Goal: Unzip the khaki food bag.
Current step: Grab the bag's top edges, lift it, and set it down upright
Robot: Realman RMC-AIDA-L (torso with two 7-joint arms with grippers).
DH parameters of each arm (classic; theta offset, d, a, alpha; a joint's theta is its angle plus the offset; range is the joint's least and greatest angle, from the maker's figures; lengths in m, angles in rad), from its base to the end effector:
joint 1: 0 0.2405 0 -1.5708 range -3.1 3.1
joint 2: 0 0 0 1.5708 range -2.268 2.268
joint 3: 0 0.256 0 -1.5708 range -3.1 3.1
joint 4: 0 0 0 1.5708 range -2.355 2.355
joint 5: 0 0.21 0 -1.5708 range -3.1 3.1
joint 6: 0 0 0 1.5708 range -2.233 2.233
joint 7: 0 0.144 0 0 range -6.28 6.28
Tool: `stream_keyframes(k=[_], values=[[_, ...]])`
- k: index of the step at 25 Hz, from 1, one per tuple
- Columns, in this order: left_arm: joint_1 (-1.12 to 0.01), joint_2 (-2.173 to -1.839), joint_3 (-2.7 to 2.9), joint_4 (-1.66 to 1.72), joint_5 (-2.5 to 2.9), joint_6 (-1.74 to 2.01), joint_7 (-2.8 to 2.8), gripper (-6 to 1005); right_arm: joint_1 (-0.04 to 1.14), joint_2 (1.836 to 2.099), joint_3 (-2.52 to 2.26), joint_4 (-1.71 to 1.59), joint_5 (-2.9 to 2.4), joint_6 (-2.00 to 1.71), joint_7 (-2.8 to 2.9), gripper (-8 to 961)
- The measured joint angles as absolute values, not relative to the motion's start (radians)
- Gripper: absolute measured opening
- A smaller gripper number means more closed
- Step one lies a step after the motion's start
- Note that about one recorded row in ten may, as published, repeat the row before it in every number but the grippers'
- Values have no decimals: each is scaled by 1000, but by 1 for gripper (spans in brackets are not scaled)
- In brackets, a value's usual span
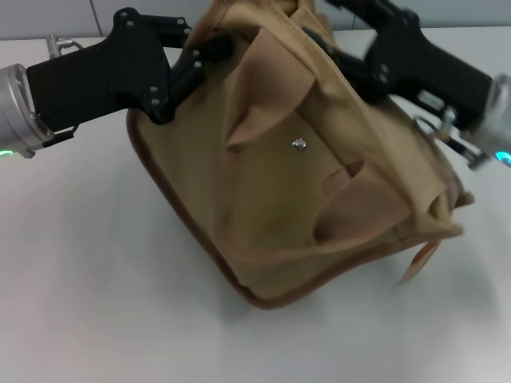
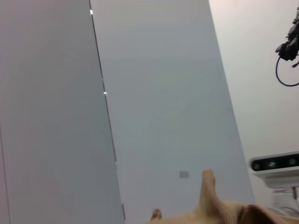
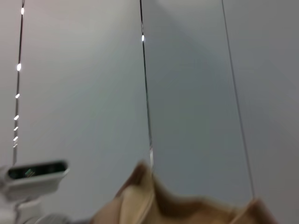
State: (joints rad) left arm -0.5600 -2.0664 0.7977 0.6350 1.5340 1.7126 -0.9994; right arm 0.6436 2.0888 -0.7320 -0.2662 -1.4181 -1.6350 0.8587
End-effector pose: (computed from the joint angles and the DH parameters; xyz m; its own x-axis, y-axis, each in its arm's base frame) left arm -0.1968 0.3394 0.0296 0.6561 -0.1983 0.7281 0.1014 -0.9329 -0.3455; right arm 0.1997 0.3436 -0.0140 0.5194 0.0806 -0.8507 -0.3354 -0.8964 -0.2897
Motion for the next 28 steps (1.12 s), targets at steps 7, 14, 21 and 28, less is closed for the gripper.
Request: stream_keyframes(k=[7, 14, 21, 28], values=[[-576, -2070, 799, 635, 1531, 1680, -998, 62, 479, 2085, -924, -467, -1414, -1642, 958, 840], [-597, -2069, 828, 635, 1532, 1675, -979, 62, 434, 2089, -939, -435, -1119, -1663, 943, 839], [-608, -2066, 861, 635, 1539, 1676, -948, 62, 540, 2091, -1005, -434, -1081, -1536, 970, 839], [-612, -2066, 864, 635, 1544, 1674, -934, 62, 516, 2088, -1290, -645, -1110, -1312, 1135, 838]])
